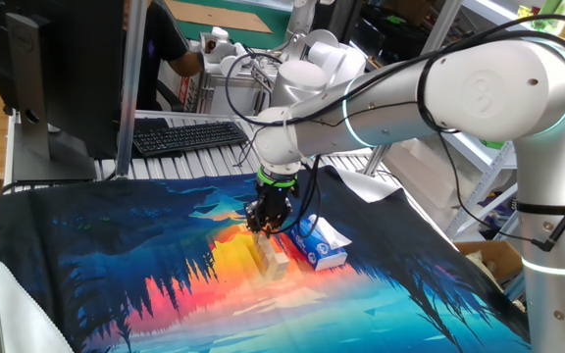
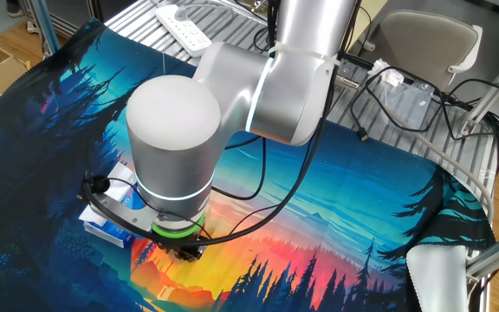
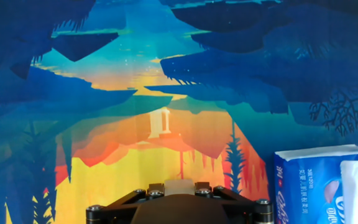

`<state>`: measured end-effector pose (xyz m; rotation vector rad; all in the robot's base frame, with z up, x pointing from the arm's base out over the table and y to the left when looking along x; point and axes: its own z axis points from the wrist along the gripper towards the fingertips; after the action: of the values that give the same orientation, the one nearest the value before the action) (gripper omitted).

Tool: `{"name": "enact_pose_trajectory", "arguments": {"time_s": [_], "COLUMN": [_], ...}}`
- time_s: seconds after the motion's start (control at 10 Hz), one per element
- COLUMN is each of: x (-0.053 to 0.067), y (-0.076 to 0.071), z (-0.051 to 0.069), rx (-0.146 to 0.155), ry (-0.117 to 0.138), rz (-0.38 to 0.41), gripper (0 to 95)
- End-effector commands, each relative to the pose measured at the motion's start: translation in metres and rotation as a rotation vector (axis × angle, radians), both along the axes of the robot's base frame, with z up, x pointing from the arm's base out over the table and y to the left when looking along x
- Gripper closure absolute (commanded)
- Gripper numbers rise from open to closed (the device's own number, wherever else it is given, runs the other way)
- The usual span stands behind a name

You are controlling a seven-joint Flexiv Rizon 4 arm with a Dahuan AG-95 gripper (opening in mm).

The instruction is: Stack the blocks in a vertical line of five

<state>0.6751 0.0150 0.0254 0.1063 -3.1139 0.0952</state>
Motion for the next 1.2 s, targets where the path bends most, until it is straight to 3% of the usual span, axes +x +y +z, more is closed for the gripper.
{"name": "enact_pose_trajectory", "arguments": {"time_s": [0.1,0.6,1.2], "x": [0.001,0.006,0.008], "y": [0.0,-0.002,-0.003], "z": [0.0,0.008,0.038], "rx": [-0.001,-0.003,-0.02], "ry": [0.0,0.004,0.04], "rz": [0.002,0.009,0.025], "gripper": [95.0,95.0,95.0]}}
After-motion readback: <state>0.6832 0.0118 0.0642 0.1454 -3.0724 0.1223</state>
